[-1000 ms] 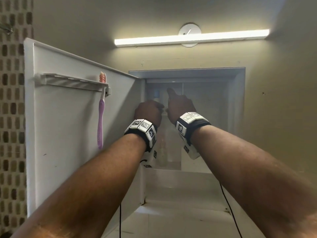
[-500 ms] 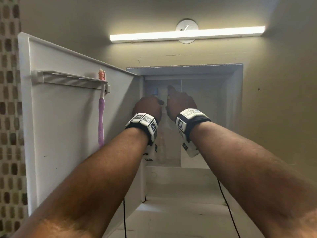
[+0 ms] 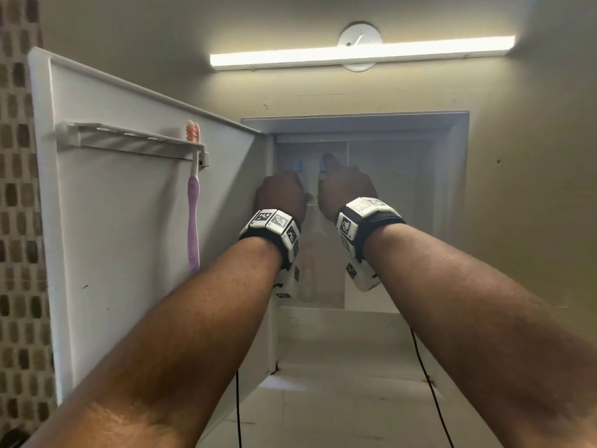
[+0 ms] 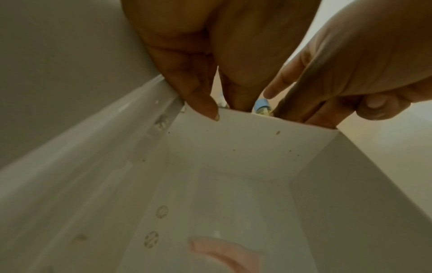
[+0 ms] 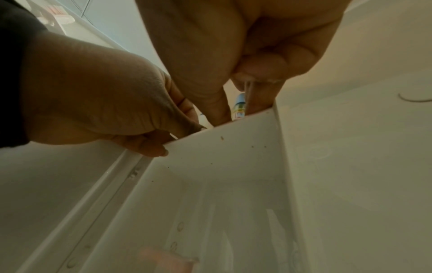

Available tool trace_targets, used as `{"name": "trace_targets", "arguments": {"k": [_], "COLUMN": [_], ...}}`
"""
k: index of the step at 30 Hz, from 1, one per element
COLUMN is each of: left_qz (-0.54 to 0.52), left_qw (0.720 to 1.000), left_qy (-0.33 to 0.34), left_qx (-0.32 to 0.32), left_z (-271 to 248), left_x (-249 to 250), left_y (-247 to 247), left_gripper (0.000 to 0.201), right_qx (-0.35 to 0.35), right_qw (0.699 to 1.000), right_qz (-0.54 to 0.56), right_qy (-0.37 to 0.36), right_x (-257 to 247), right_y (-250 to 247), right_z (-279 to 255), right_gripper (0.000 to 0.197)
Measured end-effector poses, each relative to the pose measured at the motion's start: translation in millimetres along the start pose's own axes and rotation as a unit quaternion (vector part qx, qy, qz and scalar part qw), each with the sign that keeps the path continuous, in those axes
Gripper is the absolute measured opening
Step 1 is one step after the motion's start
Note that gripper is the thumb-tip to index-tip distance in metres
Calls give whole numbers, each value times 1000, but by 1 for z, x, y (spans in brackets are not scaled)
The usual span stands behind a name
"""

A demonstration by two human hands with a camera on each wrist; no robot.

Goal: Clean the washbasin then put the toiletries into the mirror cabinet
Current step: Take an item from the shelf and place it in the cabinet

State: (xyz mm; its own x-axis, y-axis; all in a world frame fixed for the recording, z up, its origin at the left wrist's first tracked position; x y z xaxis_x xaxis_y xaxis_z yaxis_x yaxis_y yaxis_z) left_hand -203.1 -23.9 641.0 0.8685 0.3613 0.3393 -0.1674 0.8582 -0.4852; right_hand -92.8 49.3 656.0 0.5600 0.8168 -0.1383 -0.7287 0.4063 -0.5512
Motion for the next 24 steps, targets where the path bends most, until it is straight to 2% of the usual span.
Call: {"name": "trace_targets", "arguments": {"k": [10, 13, 15, 17, 20, 24], "left_qz": [-55, -87, -103, -115, -142, -121], "left_qw": [998, 995, 993, 991, 988, 990], "left_qy": [-28, -44, -41, -26, -30, -68], "left_qx": [4, 20, 41, 55, 59, 20], "left_z": [-17, -32, -49, -73, -117, -195], "left_x": [-2, -4, -4, -5, -19, -56], "left_y": [-5, -10, -11, -8, 8, 46], "left_gripper": [25, 18, 15, 18, 27, 30], "right_qx": [8, 25, 48, 77, 112, 51], "right_qw": [999, 997, 992, 983, 974, 974], "right_qz": [32, 69, 116, 168, 186, 205], "right_qy": [10, 9, 2, -21, -60, -82], "right_x": [3, 4, 6, 7, 10, 8], "right_y": [-2, -6, -8, -4, 18, 74], "right_z": [-11, -27, -45, -66, -99, -158], "right_gripper": [34, 43, 47, 42, 35, 18]}}
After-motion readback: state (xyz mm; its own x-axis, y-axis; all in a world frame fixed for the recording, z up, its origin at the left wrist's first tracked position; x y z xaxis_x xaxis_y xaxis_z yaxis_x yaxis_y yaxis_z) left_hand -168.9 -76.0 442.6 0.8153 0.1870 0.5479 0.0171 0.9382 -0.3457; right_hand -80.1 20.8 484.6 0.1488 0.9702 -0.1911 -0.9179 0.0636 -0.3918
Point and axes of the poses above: each hand's wrist, its own z-axis towards the middle knuckle, its own y-axis out of the palm, x = y × z, the point moved 9 cm from there along z, towards the middle knuckle, and after that the axes turned 3 degrees about -z, right-handed, at the moved point
